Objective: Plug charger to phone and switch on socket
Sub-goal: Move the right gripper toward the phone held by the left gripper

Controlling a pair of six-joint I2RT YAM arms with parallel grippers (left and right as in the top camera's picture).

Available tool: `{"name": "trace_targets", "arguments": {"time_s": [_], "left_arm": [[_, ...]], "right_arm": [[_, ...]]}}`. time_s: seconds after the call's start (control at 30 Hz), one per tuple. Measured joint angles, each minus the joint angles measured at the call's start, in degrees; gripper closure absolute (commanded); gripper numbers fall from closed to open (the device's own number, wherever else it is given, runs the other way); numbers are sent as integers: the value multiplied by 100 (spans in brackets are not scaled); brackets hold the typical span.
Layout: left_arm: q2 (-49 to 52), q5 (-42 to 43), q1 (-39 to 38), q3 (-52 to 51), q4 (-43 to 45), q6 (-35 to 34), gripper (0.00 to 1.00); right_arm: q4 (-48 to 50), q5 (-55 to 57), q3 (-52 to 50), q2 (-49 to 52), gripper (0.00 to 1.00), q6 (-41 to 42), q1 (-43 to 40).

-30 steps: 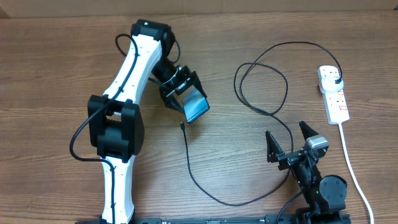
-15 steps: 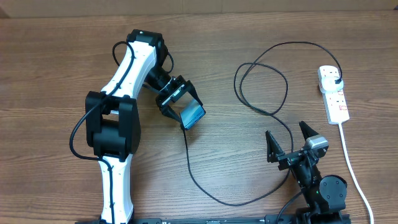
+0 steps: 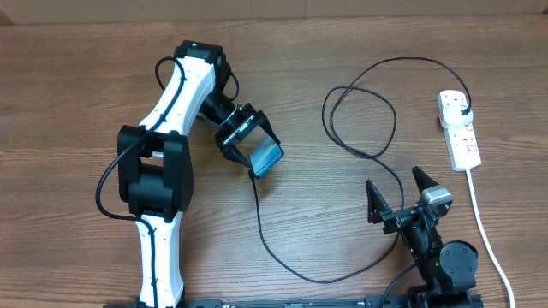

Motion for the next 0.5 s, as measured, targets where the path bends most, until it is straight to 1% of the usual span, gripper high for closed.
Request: {"name": "trace_targets", "arguments": {"time_s": [0.1,0.2,0.3,0.4,0.5], "left_arm": [[0,-151,0,0,2,0,96],[0,-505,0,0,4,-66,96],[0,-1126,0,0,136,-315,96],[0,-1891,-4,-7,452,-608,95],[0,-2297,-9,-11,772,-754,95]], "right_arm": [[2,2,0,0,0,2,0],[2,0,0,0,0,2,0],[0,0,0,0,0,0,2],[0,2,0,0,0,2,0],[-2,9,0,0,0,2,0]]}}
